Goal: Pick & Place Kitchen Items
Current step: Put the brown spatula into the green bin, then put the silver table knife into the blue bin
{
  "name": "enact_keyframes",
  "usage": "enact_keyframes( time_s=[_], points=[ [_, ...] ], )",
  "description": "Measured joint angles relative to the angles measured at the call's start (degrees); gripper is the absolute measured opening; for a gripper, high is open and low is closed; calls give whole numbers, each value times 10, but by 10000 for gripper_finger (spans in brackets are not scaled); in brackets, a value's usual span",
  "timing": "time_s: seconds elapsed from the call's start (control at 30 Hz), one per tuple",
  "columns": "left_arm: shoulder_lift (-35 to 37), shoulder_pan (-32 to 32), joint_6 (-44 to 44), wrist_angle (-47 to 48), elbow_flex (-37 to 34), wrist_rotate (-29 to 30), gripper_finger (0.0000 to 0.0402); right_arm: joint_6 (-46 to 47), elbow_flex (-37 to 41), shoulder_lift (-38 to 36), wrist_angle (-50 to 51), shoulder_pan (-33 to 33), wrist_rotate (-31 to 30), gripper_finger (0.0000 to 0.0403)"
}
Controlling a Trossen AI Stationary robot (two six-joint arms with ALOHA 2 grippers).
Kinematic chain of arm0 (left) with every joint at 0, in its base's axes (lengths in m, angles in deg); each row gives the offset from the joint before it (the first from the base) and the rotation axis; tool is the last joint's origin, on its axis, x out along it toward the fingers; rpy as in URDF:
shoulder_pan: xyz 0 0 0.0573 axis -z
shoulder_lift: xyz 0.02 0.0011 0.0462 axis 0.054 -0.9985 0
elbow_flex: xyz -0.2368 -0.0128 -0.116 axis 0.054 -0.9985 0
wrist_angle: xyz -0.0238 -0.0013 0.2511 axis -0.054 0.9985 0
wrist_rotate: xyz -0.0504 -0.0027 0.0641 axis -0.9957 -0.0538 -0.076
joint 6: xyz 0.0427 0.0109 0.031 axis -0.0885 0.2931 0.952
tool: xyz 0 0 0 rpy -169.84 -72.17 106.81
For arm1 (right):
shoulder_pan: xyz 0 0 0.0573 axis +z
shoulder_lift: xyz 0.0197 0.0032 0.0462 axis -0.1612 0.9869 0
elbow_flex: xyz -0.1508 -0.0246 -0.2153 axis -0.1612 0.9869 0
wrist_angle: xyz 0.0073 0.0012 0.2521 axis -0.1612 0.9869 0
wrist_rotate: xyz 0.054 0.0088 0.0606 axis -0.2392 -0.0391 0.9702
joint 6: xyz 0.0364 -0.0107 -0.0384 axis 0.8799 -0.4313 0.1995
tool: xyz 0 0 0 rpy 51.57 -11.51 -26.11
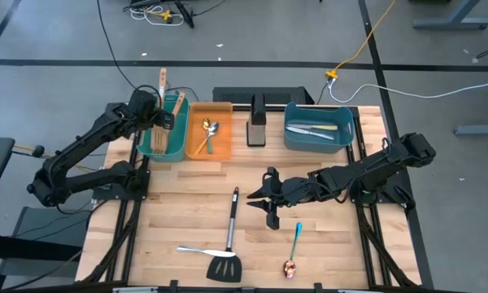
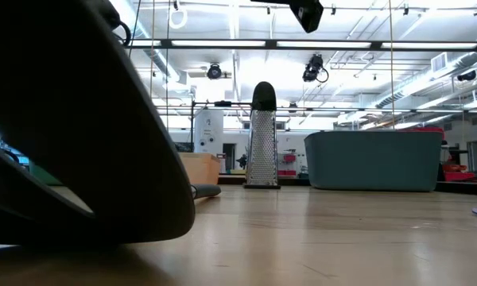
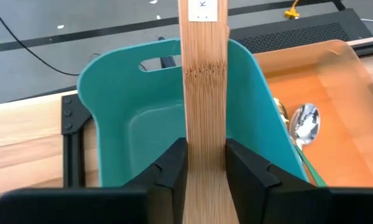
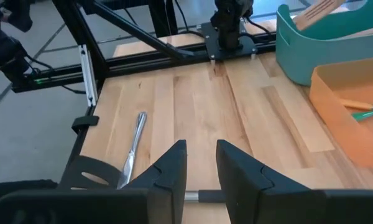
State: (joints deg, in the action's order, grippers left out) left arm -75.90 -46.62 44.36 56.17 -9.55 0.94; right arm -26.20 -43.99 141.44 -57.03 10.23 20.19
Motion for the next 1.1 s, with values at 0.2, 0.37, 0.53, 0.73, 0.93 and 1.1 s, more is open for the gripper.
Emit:
enact_keyframes(
  time_s=[0.2,0.37,0.53,0.73,0.93,1.1],
  points=[
    [0,0,11,3,0,-3,164,2,0,0,-2,0,3,98],
    [0,0,23,10,0,-3,166,2,0,0,-2,0,3,97],
    [0,1,23,14,0,-8,158,2,0,0,-8,0,3,98],
    [0,6,52,12,0,-126,155,2,0,0,-7,0,3,97],
    [18,48,53,11,0,-186,155,2,0,0,-8,0,3,98],
    [60,118,38,18,0,-186,155,2,0,0,-8,0,3,97]
  ],
)
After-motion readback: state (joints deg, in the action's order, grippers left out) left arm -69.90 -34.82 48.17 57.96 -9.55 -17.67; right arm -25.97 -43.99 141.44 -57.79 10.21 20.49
